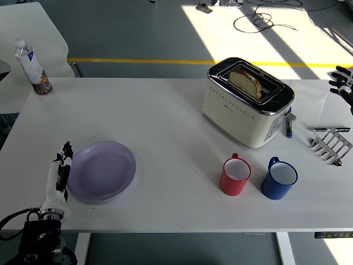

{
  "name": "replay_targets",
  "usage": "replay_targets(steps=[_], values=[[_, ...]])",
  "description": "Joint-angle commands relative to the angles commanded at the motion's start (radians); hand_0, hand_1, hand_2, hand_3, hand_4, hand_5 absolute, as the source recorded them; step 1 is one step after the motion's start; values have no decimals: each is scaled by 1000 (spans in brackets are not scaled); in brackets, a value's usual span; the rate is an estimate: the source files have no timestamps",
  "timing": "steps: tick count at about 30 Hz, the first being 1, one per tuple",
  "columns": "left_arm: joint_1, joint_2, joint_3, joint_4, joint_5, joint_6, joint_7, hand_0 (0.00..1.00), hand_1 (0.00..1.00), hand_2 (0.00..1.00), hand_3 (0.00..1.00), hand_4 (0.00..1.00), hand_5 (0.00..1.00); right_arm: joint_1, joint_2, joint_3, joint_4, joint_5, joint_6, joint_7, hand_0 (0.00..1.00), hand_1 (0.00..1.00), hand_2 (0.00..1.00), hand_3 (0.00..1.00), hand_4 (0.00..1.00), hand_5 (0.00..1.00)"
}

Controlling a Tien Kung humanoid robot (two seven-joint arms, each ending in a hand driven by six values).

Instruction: Push plate across desktop,pick up the break from the machine,place the break in the plate

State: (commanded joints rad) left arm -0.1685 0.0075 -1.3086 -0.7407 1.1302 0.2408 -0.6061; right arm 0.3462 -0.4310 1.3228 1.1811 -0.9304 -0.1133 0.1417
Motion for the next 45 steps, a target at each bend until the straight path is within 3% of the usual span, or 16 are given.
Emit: replay_targets(steps=[20, 33, 45], values=[[-25, -3, 98, 8, -38, -21, 4, 889, 930, 998, 960, 550, 998, 1, 2, -3, -1, 0, 2, 0, 827, 787, 826, 835, 506, 478], [-65, 0, 221, 12, -89, -31, 6, 885, 928, 998, 958, 548, 998, 4, 5, -8, -2, -1, 4, -1, 827, 787, 826, 834, 505, 479], [-98, 9, 342, 11, -177, -70, 16, 876, 922, 998, 956, 540, 998, 4, 6, -12, -3, 0, 4, -1, 826, 788, 825, 834, 504, 481]])
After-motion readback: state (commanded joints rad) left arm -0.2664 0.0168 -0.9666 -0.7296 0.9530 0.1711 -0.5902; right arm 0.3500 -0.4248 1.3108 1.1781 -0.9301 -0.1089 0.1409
